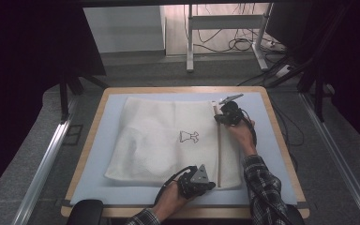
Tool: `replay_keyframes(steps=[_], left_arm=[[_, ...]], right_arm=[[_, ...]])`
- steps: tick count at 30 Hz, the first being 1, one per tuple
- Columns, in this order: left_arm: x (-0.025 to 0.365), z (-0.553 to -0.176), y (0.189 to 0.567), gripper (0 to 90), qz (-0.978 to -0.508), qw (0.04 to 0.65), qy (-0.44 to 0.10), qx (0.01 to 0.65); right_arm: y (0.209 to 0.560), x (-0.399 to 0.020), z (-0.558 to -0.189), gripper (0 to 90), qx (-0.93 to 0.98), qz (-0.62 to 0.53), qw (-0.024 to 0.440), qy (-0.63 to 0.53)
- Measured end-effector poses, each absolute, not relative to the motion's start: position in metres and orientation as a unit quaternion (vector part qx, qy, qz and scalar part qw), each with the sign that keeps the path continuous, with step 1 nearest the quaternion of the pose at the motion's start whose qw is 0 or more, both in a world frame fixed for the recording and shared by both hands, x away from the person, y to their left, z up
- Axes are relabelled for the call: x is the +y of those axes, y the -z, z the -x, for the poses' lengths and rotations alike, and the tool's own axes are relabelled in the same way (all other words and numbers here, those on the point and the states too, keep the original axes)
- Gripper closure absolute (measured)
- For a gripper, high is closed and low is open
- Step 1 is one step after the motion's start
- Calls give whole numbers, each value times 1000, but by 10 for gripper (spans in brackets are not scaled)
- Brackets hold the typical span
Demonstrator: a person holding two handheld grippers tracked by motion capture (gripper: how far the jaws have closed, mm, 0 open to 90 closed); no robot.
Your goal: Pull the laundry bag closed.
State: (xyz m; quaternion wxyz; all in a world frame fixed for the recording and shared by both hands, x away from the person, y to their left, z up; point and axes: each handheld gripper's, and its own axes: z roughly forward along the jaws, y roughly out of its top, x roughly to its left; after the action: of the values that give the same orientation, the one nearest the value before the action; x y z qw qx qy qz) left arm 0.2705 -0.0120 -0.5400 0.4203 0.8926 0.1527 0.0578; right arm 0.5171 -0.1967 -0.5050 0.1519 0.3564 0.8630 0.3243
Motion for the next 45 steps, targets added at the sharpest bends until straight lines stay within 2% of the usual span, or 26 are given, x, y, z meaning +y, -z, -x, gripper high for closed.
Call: replay_keyframes(steps=[45], left_arm=[[-12, -270, 540, 900, -892, 420, -59, 153]], right_arm=[[505, -187, -559, 864, 861, -372, 166, -305]])
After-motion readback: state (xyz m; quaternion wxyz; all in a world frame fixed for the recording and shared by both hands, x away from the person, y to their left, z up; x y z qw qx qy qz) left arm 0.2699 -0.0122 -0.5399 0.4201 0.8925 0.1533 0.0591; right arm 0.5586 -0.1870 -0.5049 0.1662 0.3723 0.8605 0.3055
